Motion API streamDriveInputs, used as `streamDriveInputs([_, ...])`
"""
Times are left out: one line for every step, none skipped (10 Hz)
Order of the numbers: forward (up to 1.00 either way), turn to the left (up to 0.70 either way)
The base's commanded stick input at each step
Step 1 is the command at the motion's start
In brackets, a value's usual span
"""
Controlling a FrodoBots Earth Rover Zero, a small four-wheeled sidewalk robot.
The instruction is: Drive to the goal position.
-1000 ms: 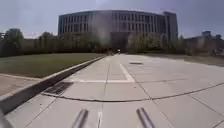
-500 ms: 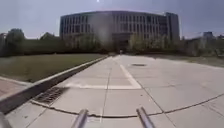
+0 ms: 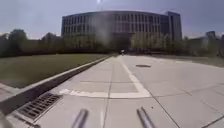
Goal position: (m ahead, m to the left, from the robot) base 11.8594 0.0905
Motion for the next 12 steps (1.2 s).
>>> streamDriveInputs([0.7, -0.3])
streamDriveInputs([0.7, -0.3])
streamDriveInputs([0.7, -0.31])
streamDriveInputs([0.7, -0.31])
streamDriveInputs([0.7, -0.15])
streamDriveInputs([0.7, 0.0])
streamDriveInputs([0.7, 0.0])
streamDriveInputs([0.7, 0.0])
streamDriveInputs([0.7, 0.0])
streamDriveInputs([0.7, 0.0])
streamDriveInputs([0.7, 0.0])
streamDriveInputs([0.7, 0.0])
